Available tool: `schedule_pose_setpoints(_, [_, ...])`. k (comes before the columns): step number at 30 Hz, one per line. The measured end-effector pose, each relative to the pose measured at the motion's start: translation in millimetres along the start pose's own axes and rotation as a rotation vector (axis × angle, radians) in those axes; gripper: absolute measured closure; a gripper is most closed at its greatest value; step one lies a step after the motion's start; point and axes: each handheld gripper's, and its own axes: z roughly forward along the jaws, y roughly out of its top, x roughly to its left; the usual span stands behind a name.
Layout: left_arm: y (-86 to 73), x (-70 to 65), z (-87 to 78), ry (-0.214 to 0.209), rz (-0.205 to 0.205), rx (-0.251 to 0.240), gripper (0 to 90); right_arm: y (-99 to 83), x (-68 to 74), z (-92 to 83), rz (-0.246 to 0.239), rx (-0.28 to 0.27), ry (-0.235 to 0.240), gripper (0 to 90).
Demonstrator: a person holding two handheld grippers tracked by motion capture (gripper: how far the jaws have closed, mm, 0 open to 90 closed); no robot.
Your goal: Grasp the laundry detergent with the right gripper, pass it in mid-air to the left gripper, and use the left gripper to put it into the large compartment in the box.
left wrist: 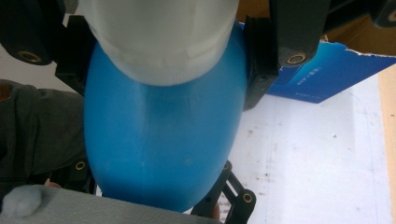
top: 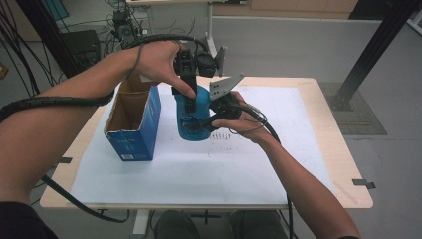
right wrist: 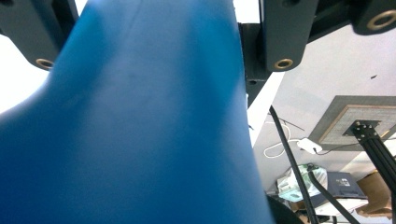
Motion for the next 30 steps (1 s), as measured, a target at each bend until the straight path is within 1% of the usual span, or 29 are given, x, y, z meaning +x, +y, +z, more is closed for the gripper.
schedule_pose_setpoints(3, [-0.6, 0.0, -0.9, 0.0, 0.003, -0.003, 36.7, 1.1, 0.4, 0.1, 0.004, 0.0, 0.002, 43.1])
schedule_pose_setpoints(5, [-0.4, -0.4, -0.8, -0.001, 0.002, 0.006, 36.7, 1.7, 0.5, 0.2, 0.0, 0.0, 0.0, 43.0])
schedule_pose_setpoints(11, [-0.3, -1.1, -0.7, 0.006, 0.004, -0.007, 36.8, 1.4, 0.6, -0.7, 0.002, 0.005, -0.006, 42.9])
schedule_pose_setpoints(17, [0.6, -1.1, -0.2, 0.001, 0.004, -0.005, 36.9, 1.0, 0.7, -1.9, 0.005, 0.01, -0.002, 42.6])
schedule_pose_setpoints(20, [1.1, -1.0, -0.7, 0.001, 0.006, -0.001, 37.0, 1.4, 0.7, -2.6, 0.0, 0.015, -0.008, 42.6])
schedule_pose_setpoints(22, [0.8, -0.7, -0.9, -0.001, 0.004, -0.009, 37.0, 1.5, 0.3, -2.8, -0.001, 0.015, -0.007, 42.5])
schedule_pose_setpoints(28, [0.5, -0.7, -1.3, 0.002, 0.003, -0.01, 37.1, 1.5, -0.5, -2.9, 0.004, 0.011, -0.005, 42.4])
schedule_pose_setpoints(30, [0.7, -1.0, -1.1, 0.004, 0.004, -0.01, 37.0, 1.1, -1.2, -3.1, -0.002, 0.014, -0.01, 42.2])
